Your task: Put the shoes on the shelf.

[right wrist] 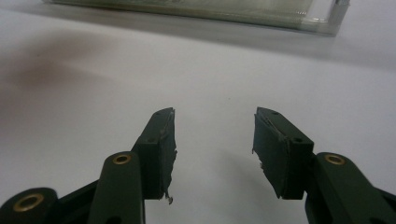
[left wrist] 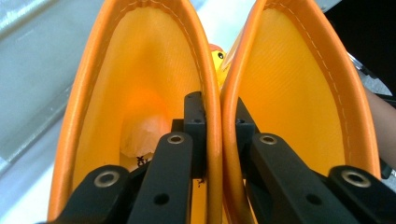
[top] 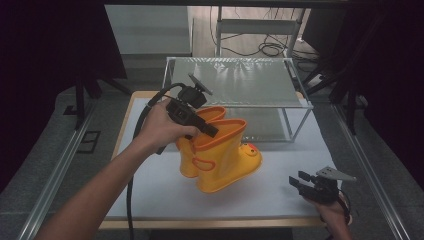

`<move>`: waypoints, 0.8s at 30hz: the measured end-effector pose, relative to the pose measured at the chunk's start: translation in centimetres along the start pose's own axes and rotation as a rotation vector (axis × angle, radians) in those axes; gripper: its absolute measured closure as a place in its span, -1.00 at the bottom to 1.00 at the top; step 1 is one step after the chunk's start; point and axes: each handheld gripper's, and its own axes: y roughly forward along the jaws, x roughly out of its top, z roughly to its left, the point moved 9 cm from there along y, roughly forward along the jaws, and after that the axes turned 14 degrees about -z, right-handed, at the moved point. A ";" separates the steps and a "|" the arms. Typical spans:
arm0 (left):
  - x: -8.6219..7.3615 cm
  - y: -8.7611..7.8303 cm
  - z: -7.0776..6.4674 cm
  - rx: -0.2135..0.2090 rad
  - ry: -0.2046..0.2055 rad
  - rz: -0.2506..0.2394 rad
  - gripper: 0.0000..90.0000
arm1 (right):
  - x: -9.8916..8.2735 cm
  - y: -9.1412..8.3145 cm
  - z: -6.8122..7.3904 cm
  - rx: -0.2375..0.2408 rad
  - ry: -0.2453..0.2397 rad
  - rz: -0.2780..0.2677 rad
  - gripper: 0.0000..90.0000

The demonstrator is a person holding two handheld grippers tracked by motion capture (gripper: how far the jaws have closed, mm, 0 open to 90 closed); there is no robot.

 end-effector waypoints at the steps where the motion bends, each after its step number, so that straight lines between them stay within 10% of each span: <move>1: 0.4 -0.2 -0.1 -0.005 0.002 -0.005 0.84 | 0.0 0.0 0.0 0.000 0.002 0.000 0.07; 24: 12.0 -1.3 -3.0 -0.050 -0.014 -0.142 0.84 | 0.1 -0.2 -0.6 -0.014 0.010 -0.015 0.08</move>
